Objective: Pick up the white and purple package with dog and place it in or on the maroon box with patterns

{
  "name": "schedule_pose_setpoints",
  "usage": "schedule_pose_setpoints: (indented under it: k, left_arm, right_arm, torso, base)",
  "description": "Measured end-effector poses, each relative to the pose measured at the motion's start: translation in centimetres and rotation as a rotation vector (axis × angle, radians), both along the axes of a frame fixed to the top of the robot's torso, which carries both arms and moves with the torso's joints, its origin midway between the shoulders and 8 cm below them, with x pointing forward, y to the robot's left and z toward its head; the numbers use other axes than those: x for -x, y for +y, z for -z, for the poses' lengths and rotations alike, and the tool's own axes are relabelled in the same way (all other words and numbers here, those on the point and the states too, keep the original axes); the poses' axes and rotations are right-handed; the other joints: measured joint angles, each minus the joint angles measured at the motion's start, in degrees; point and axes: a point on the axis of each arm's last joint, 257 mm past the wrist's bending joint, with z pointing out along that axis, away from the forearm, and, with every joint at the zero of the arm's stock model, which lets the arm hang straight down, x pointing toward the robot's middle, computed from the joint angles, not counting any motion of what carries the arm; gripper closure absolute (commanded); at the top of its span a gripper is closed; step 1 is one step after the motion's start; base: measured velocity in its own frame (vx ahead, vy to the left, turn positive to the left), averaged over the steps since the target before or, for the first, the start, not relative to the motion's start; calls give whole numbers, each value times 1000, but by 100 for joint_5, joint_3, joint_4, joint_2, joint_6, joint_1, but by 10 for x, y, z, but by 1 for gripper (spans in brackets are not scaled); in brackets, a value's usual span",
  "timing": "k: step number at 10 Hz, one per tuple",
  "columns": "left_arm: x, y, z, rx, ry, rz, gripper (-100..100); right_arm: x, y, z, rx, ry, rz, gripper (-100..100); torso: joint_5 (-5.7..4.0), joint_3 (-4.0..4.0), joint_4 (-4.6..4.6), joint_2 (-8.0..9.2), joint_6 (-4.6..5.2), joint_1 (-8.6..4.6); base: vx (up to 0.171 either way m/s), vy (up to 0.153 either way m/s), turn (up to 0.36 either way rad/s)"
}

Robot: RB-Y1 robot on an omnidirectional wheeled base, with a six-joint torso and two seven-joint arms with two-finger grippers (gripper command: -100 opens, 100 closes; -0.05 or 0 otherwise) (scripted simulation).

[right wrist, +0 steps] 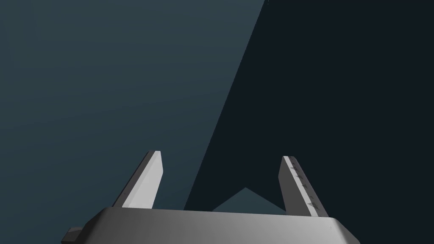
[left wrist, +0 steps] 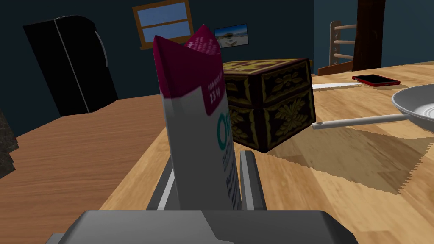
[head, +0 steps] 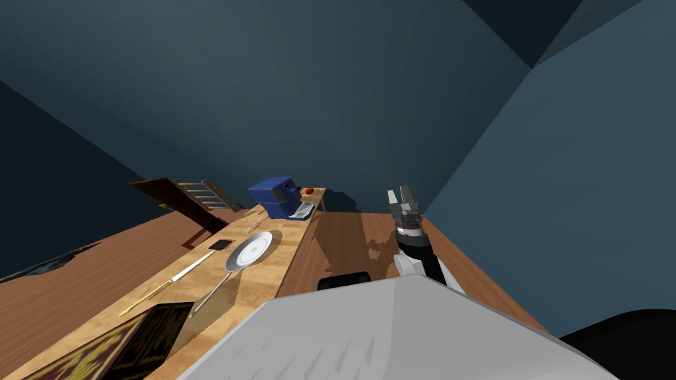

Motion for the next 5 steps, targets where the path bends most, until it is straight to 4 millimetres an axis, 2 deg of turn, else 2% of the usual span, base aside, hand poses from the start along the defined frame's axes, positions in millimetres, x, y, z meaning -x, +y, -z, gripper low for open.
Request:
schedule_pose_setpoints:
  k: [1, 3, 5]
  left_arm:
    - [10, 11, -5, -5, 8, -14, 100]
    - [13, 20, -3, 0, 18, -25, 100]
    - [31, 35, -6, 10, 37, -57, 100]
  right_arm:
    - [0, 0, 0, 0, 0, 0, 0]
    - [0, 0, 0, 0, 0, 0, 0]
    - [0, 0, 0, 0, 0, 0, 0]
  torso:
    - [-6, -1, -2, -2, -2, -21]
    - [-2, 2, 0, 5, -3, 16]
    - [-6, -11, -4, -19, -3, -9]
  base:
    - [41, -182, 3]
    - [34, -109, -37]
    - [82, -158, -43]
